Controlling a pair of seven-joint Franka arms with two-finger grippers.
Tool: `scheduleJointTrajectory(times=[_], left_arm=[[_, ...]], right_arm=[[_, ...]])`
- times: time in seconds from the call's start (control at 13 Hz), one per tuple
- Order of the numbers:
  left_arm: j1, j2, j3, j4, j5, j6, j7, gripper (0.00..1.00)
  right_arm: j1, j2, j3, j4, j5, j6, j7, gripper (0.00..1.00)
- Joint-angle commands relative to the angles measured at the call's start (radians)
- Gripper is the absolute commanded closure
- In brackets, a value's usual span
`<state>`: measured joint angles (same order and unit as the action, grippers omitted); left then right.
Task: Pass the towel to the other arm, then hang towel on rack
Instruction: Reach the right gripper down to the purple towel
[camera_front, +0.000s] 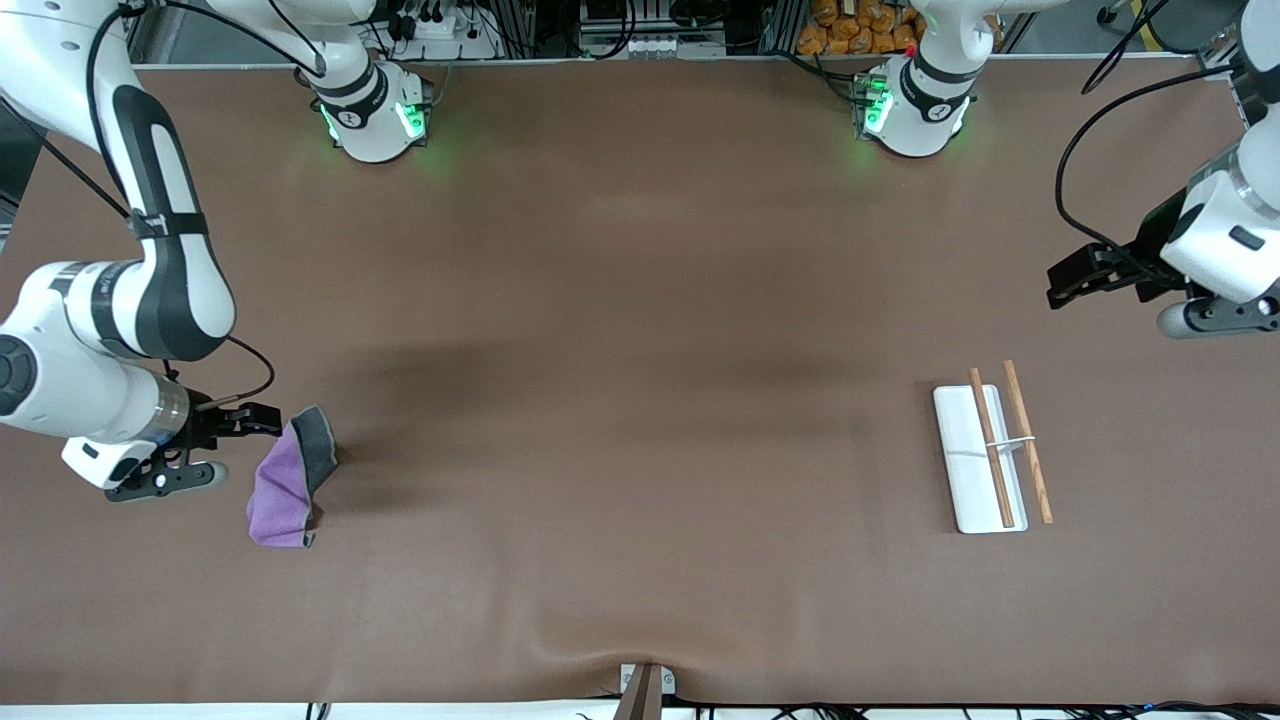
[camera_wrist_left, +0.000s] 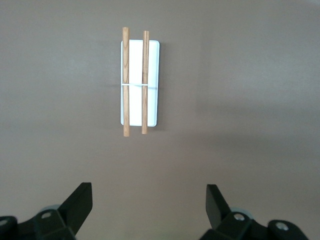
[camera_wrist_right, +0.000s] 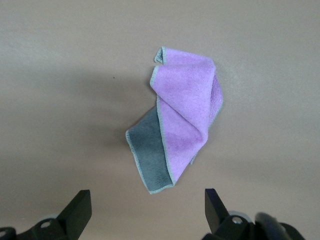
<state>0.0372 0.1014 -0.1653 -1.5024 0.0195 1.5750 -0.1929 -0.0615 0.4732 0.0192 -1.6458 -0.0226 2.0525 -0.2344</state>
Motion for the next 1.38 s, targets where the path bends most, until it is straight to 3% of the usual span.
scheduleJointTrajectory(times=[0.0,0.38,0.69,1.0,1.31], left_arm=[[-0.010,0.007,0.000,0.004,-0.007,0.019,0.004,0.00],[-0.011,0.027,-0.002,0.004,-0.009,0.034,0.004,0.00],[-0.028,0.043,-0.002,0.004,-0.009,0.057,0.001,0.00],[-0.042,0.069,-0.002,0.002,-0.009,0.083,0.000,0.00],[-0.046,0.078,-0.003,0.002,-0.009,0.091,0.000,0.00]], right_arm=[[0.015,0.010,0.001,-0.016,-0.030,0.031,-0.006,0.00],[0.016,0.039,0.002,-0.028,-0.129,0.103,-0.090,0.00],[-0.040,0.108,0.004,-0.019,-0.120,0.187,-0.244,0.00],[-0.055,0.189,0.004,-0.005,-0.125,0.363,-0.256,0.00],[-0.058,0.226,0.004,-0.005,-0.119,0.422,-0.250,0.00]])
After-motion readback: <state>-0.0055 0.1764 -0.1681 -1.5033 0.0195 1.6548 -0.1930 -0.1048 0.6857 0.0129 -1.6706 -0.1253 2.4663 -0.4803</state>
